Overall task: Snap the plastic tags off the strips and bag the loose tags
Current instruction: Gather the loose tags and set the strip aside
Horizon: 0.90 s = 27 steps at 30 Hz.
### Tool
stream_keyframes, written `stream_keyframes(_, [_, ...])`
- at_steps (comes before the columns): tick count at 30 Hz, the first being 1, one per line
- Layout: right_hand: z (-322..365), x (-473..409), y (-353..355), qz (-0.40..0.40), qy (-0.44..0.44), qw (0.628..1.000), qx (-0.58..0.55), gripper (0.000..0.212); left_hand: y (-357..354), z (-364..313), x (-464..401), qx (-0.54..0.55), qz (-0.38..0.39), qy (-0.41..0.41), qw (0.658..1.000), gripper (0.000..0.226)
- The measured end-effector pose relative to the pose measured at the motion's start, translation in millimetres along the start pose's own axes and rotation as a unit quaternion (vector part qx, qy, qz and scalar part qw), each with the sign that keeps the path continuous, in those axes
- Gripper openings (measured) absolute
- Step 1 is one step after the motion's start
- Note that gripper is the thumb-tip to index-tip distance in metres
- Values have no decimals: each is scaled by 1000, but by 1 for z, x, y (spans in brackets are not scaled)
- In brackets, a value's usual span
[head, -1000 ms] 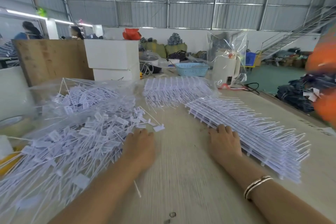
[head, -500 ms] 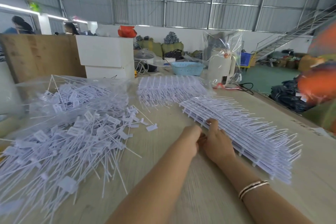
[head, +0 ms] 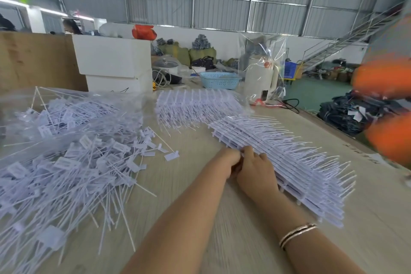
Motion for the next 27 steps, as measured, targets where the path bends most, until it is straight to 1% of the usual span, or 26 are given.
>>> stream_keyframes(1, [1, 0, -2, 13, 0, 999, 34, 34, -2, -2, -2, -11, -4, -8, 1000, 18])
stream_keyframes(3, [3, 0, -4, 33, -6, 998, 44, 34, -3, -5, -3, -25, -20, -20, 999, 15])
stream_keyframes(6, [3, -2, -1, 17, -4, 1000, -17, 29, 1, -5, -6, -22, -39, -23, 999, 16])
stream_keyframes(9, [3, -3, 2, -1, -2, 994, -106, 36, 3, -1, -9, -28, -68, -38, 997, 20])
stream_keyframes(11, [4, -2, 5, -13, -13, 987, -161, 40, 2, 1, -10, -25, -84, -59, 994, 9])
stream_keyframes(12, [5, -2, 6, -19, -12, 986, -165, 39, 2, 3, -8, -11, -95, -72, 993, 5])
stream_keyframes(13, [5, -1, 6, -20, -9, 987, -158, 37, 3, 5, -8, 4, -101, -81, 992, 10])
stream_keyframes(15, [5, -1, 7, -12, -11, 992, -127, 33, 7, 10, -4, 17, -116, -88, 989, 7])
stream_keyframes(17, [3, -2, 7, 4, -37, 993, -110, 32, 15, 16, 3, 18, -131, -94, 987, 4])
stream_keyframes(18, [3, -3, 7, 13, -51, 993, -108, 31, 21, 19, 7, 4, -143, -103, 984, 10])
stream_keyframes(20, [4, -4, 8, 36, -79, 990, -107, 31, 36, 24, 16, -48, -172, -129, 976, 22])
stream_keyframes(21, [5, -4, 8, 59, -76, 992, -86, 32, 43, 27, 23, -76, -183, -144, 970, 27])
stream_keyframes(23, [11, -3, 7, 104, -51, 992, -43, 35, 58, 31, 35, -132, -203, -179, 954, 32])
stream_keyframes(24, [15, -3, 7, 111, -32, 993, -37, 34, 65, 31, 40, -162, -217, -199, 942, 32])
stream_keyframes(25, [18, -2, 8, 113, -28, 991, -59, 31, 73, 30, 45, -187, -237, -220, 928, 32])
stream_keyframes(27, [24, 1, 15, 123, -50, 980, -148, 34, 92, 23, 55, -212, -280, -248, 903, 35])
Point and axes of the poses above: each hand's wrist, its own x-axis away from the middle knuckle, its own y-axis out of the back of the hand, z = x × y, the point moved 2 cm from there along -x, towards the middle knuckle, and after that the axes turned 10 degrees about -x, right-handed, at the moved point
